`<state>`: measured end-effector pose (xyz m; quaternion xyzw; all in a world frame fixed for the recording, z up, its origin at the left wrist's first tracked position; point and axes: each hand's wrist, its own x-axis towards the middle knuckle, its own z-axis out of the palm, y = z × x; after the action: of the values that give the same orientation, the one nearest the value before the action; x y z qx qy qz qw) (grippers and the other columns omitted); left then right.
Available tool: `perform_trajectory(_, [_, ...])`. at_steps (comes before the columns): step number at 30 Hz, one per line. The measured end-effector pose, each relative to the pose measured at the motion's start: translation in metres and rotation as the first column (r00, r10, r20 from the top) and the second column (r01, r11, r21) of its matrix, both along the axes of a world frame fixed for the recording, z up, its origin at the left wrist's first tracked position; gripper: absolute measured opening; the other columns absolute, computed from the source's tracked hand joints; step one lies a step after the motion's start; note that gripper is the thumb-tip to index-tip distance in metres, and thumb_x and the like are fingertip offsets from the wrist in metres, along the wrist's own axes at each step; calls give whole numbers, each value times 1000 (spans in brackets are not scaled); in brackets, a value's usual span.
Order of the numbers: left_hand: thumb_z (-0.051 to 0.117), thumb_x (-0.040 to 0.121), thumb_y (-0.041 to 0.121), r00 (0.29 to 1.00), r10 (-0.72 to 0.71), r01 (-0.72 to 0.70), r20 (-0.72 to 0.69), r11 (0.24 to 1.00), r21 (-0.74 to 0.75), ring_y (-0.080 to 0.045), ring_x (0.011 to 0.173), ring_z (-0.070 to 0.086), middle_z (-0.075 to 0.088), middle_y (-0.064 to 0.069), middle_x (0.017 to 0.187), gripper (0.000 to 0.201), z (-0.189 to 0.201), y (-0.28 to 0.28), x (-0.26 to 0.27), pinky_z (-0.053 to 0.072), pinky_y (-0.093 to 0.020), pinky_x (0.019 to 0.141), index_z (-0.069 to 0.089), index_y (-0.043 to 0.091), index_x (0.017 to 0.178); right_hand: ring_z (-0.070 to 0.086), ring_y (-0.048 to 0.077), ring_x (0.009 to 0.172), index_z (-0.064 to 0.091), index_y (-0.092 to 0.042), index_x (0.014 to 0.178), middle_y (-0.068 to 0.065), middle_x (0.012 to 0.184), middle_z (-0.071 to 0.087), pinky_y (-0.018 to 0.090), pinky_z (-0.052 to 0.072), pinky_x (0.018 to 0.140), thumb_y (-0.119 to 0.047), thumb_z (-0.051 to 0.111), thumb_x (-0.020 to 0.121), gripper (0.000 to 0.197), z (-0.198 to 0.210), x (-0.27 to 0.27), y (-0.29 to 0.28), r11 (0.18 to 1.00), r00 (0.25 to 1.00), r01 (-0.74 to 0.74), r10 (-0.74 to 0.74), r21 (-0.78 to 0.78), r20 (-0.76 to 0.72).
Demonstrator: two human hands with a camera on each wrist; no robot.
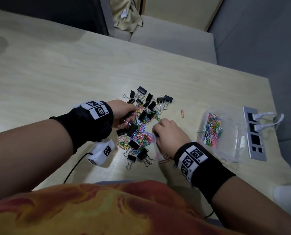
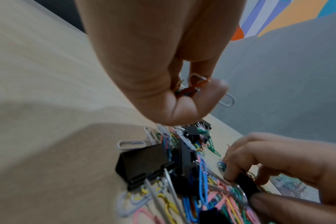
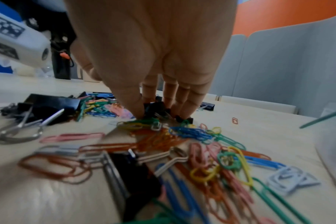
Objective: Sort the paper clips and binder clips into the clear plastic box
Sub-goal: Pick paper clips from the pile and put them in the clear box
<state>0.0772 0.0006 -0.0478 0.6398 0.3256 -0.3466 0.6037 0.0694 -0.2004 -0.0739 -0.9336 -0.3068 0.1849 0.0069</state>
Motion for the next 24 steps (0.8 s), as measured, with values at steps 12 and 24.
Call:
perform_trajectory(12, [50,95,35,1000,16,-16,-3,1000,-7,-3,34,39,45,8,46,35,-6,0,-4,36,-11,36,51,18,65,40,28,119,40,-15,136,7,131,41,44,44,95,-32,55,91,51,-1,-4,34,993,990,-120,121,11,-74])
perform_trajectory(24, [43,98,36,1000,-11,12,16,999,-37,-3,37,45,47,5,53,37,-7,-9,-5,43,-12,41,52,16,68,55,20,100,65,-23,104,2,109,58,27,41,83,-21,59,89,16,20,7,13,950,967,233,-203,205,-156])
